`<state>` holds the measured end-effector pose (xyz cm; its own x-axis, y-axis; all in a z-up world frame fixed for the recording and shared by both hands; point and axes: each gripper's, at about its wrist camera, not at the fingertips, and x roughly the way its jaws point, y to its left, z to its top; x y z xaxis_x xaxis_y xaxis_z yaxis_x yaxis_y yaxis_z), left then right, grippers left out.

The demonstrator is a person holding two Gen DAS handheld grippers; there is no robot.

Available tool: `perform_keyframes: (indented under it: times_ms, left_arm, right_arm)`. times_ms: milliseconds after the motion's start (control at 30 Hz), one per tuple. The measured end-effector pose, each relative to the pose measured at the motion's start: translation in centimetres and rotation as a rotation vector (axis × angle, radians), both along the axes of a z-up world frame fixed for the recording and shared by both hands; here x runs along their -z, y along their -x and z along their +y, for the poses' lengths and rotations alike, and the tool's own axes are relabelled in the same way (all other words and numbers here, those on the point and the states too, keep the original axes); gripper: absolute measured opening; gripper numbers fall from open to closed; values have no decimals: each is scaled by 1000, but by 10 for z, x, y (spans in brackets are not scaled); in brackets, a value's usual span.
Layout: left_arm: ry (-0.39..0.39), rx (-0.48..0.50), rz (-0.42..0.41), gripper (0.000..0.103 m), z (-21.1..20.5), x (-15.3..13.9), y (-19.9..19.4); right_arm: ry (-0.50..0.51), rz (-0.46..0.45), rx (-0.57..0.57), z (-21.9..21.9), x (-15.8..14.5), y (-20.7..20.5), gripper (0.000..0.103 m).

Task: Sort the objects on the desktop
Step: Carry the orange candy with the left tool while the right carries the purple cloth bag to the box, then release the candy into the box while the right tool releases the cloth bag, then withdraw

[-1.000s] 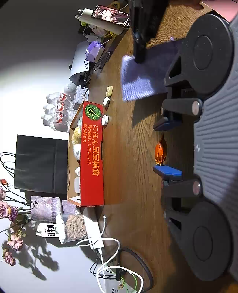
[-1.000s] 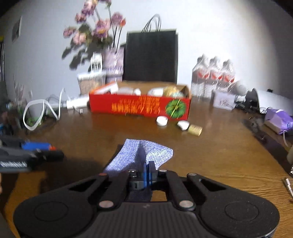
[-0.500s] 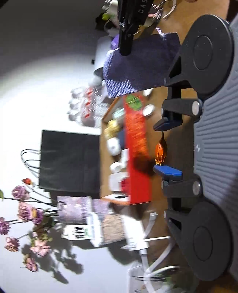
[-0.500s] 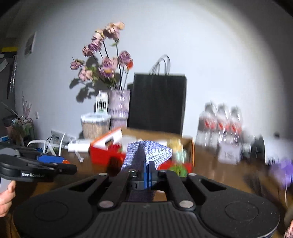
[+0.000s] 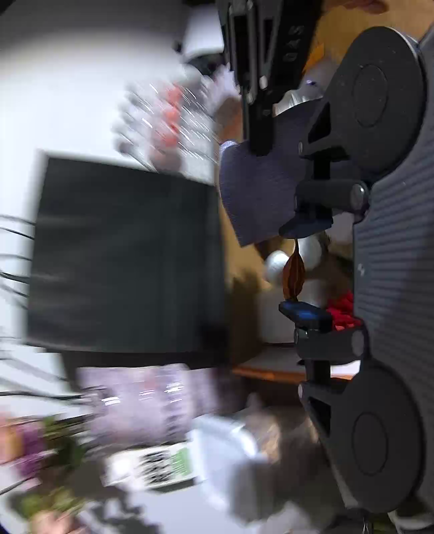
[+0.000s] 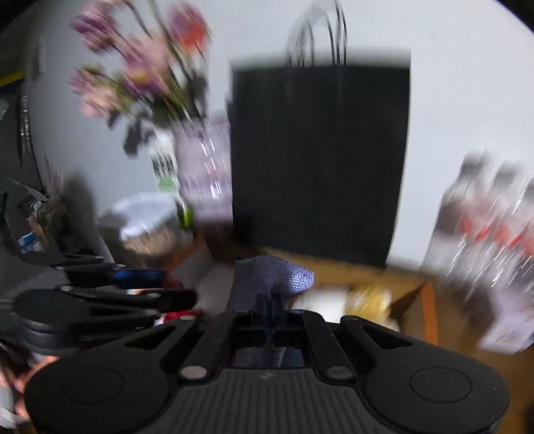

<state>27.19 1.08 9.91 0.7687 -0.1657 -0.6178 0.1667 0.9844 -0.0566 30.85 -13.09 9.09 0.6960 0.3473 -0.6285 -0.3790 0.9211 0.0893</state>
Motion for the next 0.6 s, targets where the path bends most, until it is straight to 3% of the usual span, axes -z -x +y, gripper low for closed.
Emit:
perform_keyframes:
  times_ms: [67, 133, 167, 200, 233, 300, 500, 600]
  left_arm:
    - [-22, -28, 54, 43, 0, 20, -20]
    - [-18, -16, 95, 46, 0, 34, -28]
    - [1, -12, 102, 59, 1, 38, -28]
    - [12, -8, 100, 64, 4, 39, -27]
    - [12, -13, 88, 64, 6, 38, -26]
    - [8, -23, 73, 67, 11, 32, -26]
    - [36, -71, 24, 86, 25, -6, -11]
    - [15, -118, 1, 96, 24, -18, 10]
  right_arm:
    - [63, 51, 10, 10, 21, -15, 2]
    - [129, 97, 28, 17, 38, -21, 17]
    - [141, 113, 33, 18, 43, -23, 23]
    - [134, 117, 36, 17, 44, -24, 33]
    - [121, 117, 42, 15, 42, -25, 44]
    - [90, 104, 66, 9, 32, -23, 54]
    - [69, 35, 124, -5, -2, 1, 72]
    - [78, -6, 158, -10, -8, 31, 75]
